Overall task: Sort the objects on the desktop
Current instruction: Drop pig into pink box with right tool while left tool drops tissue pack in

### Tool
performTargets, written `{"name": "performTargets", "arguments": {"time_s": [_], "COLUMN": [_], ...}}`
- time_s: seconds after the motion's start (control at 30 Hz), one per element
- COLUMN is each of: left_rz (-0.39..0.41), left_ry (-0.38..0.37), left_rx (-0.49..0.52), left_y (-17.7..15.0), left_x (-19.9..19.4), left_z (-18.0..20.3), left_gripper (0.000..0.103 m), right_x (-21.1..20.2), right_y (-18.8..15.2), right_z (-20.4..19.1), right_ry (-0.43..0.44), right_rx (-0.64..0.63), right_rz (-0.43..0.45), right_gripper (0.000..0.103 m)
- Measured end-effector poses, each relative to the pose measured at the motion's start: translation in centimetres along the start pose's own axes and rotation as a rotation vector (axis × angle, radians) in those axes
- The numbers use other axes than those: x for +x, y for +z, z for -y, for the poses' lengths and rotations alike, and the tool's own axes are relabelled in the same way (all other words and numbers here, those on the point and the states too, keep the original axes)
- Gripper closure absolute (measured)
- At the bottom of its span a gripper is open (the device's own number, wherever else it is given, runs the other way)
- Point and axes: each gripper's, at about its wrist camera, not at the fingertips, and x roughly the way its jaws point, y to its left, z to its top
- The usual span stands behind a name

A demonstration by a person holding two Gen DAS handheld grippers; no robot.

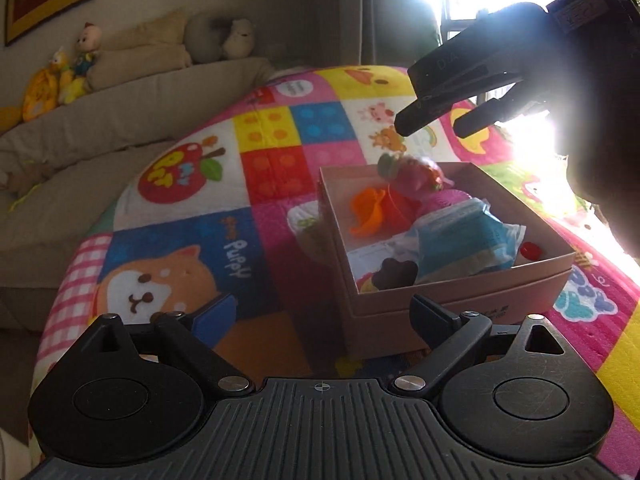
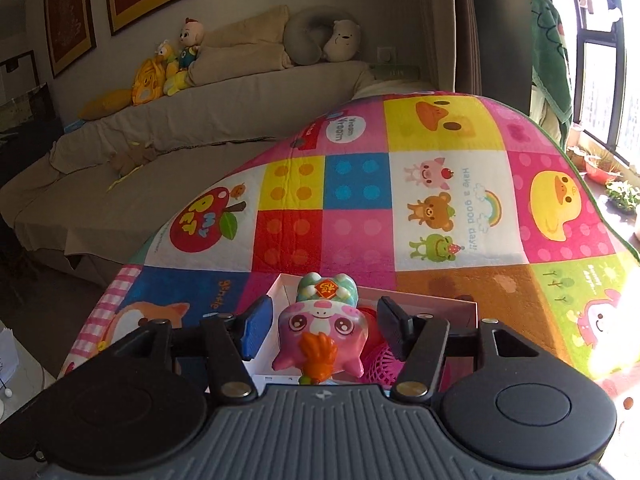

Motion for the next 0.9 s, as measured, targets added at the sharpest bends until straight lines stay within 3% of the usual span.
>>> {"name": "performTargets", "arguments": {"time_s": [0.07,0.23,0.4,0.5,0.57,0.6,0.67,0.73,0.8,0.9], "left_rz": [0.000,-0.014,-0.015,-0.014,-0.011,-0.010,-0.005,-0.003,-0.006,-0.010], "left_ry": [-0.001,-0.007,-0.024,-0.026,-0.025,-0.025,-0.022,-0.013,-0.013,-0.020], "left_rx": [-0.011,-0.029,-0.046,-0.048,-0.049,-0.052,-0.061,-0.075,-0.092,-0.086], "left_y": [-0.2,-0.5,-0.5,-0.4,-0.5,-0.5,-0.6,-0.7,-0.8,-1.0], "left_x": [0.0,0.7,0.9,0.7,0.6,0.5,0.2,0.0,0.0,-0.1], "left_z": [-0.4,-0.9,-0.8,-0.8,-0.9,-1.1,-1.4,-1.7,-1.8,-1.6], "left_gripper": [0.003,0.003,0.003,0.003,0.003,0.003,0.003,0.003,0.003,0.003], "right_x": [0.7,0.8,0.4,1.4,1.7,1.8,1.6,1.2,1.6,2.8], "right_y": [-0.9,-4.1,-5.2,-5.8,-6.1,-6.1,-5.5,-4.7,-4.0,-4.2], "right_z": [-0.2,0.8,2.3,1.9,1.4,1.2,1.4,1.5,1.5,1.5], "right_ry": [-0.017,-0.103,0.001,0.085,0.066,0.051,0.067,0.065,0.059,-0.016], "right_rx": [-0.016,-0.041,0.030,0.056,0.046,0.037,0.059,0.048,0.034,-0.009], "right_rz": [-0.047,-0.158,-0.227,-0.260,-0.217,-0.196,-0.136,-0.069,-0.056,-0.100], "right_gripper": [0.041,0.025,0.023,0.035,0.041,0.059,0.067,0.087,0.087,0.085]}}
